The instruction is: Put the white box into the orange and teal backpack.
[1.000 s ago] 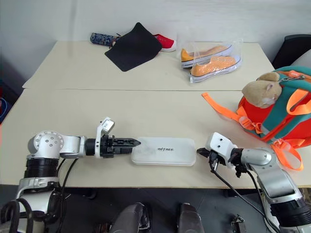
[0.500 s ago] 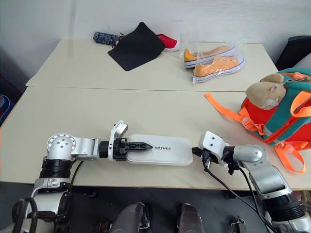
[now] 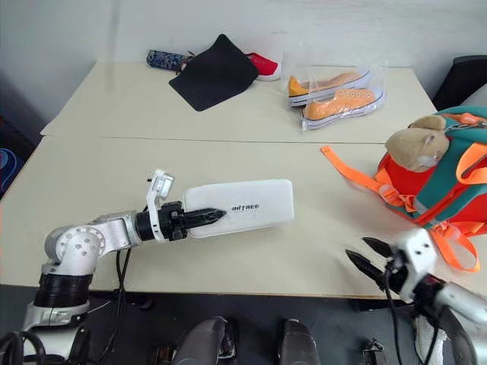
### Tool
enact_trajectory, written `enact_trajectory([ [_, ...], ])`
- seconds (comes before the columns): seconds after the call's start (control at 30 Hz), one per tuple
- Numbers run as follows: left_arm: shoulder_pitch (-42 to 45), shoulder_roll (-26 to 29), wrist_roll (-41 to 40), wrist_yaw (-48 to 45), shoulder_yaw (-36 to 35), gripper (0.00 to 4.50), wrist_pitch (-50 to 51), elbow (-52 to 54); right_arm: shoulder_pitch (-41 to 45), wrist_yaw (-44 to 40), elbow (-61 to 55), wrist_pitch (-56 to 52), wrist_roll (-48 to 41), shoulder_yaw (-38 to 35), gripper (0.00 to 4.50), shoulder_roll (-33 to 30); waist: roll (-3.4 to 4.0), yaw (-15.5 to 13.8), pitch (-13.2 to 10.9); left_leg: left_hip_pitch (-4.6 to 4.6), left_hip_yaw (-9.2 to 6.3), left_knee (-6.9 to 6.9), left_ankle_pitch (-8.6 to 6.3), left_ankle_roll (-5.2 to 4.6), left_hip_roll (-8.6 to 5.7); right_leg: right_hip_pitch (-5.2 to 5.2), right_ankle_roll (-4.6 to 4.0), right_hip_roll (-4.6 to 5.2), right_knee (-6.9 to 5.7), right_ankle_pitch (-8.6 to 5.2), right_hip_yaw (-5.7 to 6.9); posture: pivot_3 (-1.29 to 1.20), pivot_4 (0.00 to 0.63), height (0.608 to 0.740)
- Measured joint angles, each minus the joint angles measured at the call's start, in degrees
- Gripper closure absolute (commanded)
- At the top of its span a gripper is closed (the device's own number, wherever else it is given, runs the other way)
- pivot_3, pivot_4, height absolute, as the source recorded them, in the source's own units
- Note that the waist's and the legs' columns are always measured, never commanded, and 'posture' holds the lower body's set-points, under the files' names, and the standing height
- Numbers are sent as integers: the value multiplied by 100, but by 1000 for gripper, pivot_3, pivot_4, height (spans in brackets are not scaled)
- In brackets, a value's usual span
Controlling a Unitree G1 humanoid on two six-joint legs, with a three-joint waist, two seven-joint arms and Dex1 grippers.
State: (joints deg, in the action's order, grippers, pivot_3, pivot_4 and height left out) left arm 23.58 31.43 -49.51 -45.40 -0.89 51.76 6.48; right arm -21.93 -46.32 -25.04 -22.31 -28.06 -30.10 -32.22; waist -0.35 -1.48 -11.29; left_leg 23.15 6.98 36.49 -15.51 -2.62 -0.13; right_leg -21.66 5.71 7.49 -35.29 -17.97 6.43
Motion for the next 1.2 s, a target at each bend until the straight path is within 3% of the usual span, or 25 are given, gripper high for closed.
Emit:
enact_trajectory([
  [0.1,24,-103,590,-757,231,3273,-1103,-104,-456,363,17,960,87,-717,28,841,0,-25,0,2,4,-25,6,9,-1,-11,0,0,12,0,-2,0,150,740],
  [0.27,321,-133,921,-1625,240,3273,-2000,-274,-752,605,477,1818,19,-1678,28,1039,3,59,1,-3,15,-35,2,-4,-2,-12,1,-2,22,1,-14,0,150,740],
  [0.47,306,-160,1260,-1857,391,3273,-2257,-391,126,580,1257,1794,-292,-1740,28,316,6,175,-1,-12,14,-24,20,-26,0,-11,1,0,-7,1,-15,0,150,740],
  [0.67,275,-259,1085,-1670,292,3273,-1874,-257,1985,305,2609,1679,-151,-870,28,-748,12,155,-6,-5,6,-17,44,-62,-1,-14,1,3,-18,0,-8,0,150,740],
  [0.77,368,-279,511,-1299,-159,3273,-1246,-144,2872,96,3443,1511,-122,-466,553,-1059,12,137,-7,4,-7,-3,48,-68,-1,-13,1,5,-26,0,5,0,150,740],
  [0.93,492,-271,-327,-633,-963,3273,-529,64,3680,-226,3997,1709,-11,103,2276,-1017,12,158,-7,3,-14,35,47,-74,0,9,1,4,-30,0,17,0,150,740],
  [1.13,176,-303,-757,-15,-1435,3273,-222,247,3802,-452,3536,1708,0,774,4465,-710,12,172,-8,4,-17,48,38,-73,1,12,1,3,-35,0,14,0,150,740],
  [1.2,119,-292,-1004,305,-1755,3273,-125,251,3926,-491,3086,1606,-6,1222,4465,-423,11,224,-8,4,-16,49,35,-64,12,8,1,-4,-36,0,11,0,150,740],
])
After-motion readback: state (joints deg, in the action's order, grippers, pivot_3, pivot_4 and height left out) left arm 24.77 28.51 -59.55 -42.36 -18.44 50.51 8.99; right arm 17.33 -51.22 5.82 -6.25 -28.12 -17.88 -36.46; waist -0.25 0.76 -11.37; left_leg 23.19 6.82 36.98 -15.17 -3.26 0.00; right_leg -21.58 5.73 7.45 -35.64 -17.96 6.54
